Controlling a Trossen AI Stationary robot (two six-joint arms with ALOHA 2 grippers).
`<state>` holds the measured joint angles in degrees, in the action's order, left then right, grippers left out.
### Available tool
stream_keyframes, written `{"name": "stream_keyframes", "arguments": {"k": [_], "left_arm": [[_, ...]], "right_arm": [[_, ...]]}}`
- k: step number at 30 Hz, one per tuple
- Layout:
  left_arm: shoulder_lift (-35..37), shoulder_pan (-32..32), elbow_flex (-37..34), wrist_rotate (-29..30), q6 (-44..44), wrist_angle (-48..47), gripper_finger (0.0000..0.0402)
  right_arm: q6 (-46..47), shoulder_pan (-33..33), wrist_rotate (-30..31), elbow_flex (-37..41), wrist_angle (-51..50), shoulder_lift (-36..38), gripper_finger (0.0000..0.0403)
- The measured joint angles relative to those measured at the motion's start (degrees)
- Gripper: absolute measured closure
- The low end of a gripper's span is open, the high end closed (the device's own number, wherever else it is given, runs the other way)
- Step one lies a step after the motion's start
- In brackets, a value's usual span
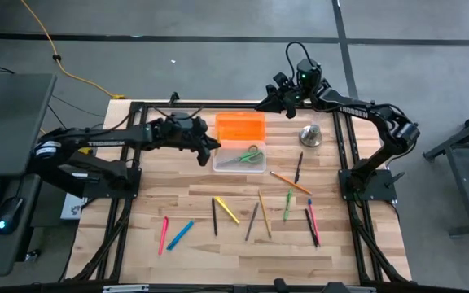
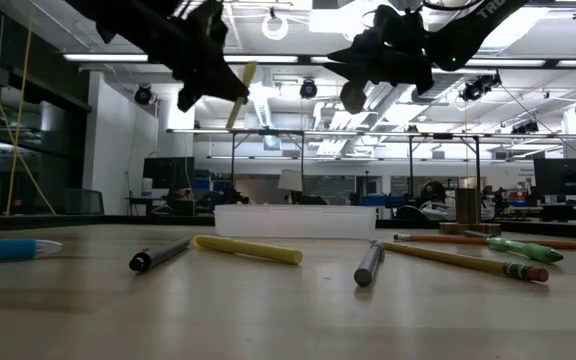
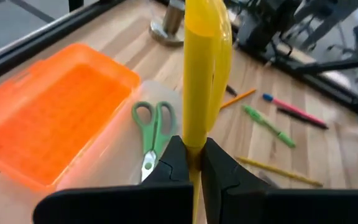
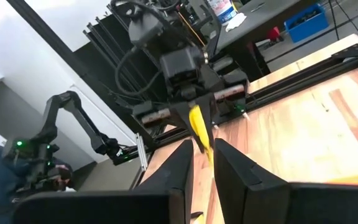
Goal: Pick & place school supplies into a supply box
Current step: Put the top yellow pen into the orange supply box
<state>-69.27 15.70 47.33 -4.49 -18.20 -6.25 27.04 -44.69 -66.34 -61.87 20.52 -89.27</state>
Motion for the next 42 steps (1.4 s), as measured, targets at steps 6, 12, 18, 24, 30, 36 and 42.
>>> {"name": "stream_keyframes", "arguments": {"k": [6, 12, 18, 24, 30, 36, 42], "left_arm": [[-6.3, -1.5, 6.6, 0.5, 5.9, -2.7, 0.037], [-14.7, -2.4, 19.0, 3.7, 13.4, -14.8, 0.037], [-21.4, -2.4, 29.3, 5.4, 18.0, -24.8, 0.037], [-24.5, -2.4, 32.5, 5.6, 18.4, -27.3, 0.037], [-26.2, -2.8, 32.7, 6.1, 17.8, -28.6, 0.037], [-27.4, -3.5, 32.7, 6.8, 16.9, -29.8, 0.037], [-28.8, -3.4, 32.8, 6.9, 16.4, -29.5, 0.037]], "right_arm": [[-0.3, -0.4, 0.1, 0.0, 0.1, 0.0, 0.0359], [-0.5, -0.5, -0.5, 0.0, 0.3, 0.0, 0.0363], [-1.7, -1.8, -1.6, 0.0, 0.6, 0.0, 0.0361], [-3.1, -3.5, -2.2, 0.0, 1.9, 0.0, 0.0355], [-3.0, -5.5, -4.0, 0.0, 5.1, 0.0, 0.036], [-2.6, -7.1, -5.5, 0.0, 6.3, 0.3, 0.0369], [-5.2, -7.8, -6.0, 0.0, 0.8, 4.5, 0.0385]]}}
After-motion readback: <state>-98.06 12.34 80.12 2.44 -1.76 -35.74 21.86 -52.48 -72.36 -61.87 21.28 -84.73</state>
